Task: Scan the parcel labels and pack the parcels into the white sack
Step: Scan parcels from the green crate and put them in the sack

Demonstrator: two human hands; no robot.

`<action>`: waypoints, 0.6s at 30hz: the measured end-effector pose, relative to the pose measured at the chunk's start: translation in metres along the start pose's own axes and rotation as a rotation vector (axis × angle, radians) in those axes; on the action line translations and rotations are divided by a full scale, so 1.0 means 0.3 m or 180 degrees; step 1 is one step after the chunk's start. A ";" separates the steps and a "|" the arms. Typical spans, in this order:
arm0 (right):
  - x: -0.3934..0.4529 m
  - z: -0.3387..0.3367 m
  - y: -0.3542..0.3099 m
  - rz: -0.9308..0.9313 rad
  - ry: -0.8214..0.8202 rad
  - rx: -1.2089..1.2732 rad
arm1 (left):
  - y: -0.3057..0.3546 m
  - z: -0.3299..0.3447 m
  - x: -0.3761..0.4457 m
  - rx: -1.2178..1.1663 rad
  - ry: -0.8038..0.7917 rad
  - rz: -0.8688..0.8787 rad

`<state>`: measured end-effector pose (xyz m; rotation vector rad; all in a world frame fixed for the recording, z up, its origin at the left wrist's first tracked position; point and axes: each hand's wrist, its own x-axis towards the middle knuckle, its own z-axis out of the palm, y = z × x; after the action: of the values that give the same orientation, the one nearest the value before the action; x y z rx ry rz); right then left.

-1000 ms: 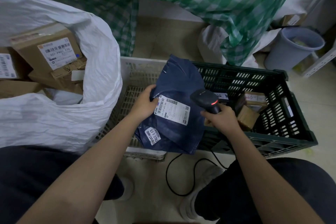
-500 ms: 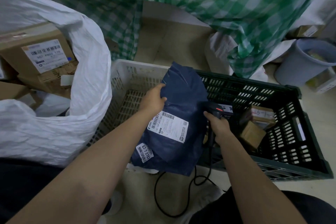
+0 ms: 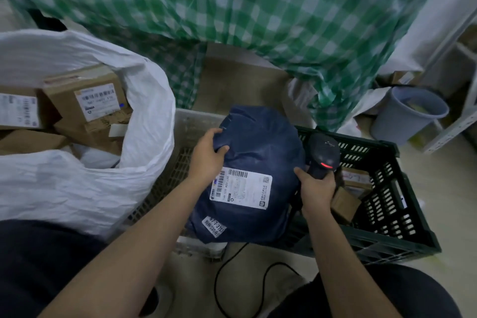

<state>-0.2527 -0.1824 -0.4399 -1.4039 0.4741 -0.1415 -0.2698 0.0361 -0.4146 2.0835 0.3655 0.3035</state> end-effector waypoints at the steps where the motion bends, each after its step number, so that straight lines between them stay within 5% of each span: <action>1: -0.022 -0.002 -0.031 -0.0126 0.0022 0.0028 | 0.026 -0.018 -0.015 0.0044 -0.0004 0.0056; 7: -0.159 0.016 -0.237 -0.0845 0.0022 0.0025 | 0.179 -0.160 -0.117 0.1025 -0.0426 0.0377; 18: -0.402 0.243 -0.575 -0.1543 -0.0308 0.0391 | 0.364 -0.559 -0.148 0.1277 0.1542 0.1475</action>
<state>-0.3006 -0.1015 -0.2380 -1.3755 0.0361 -0.4844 -0.3558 0.0974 -0.2389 2.4652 0.2320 1.0990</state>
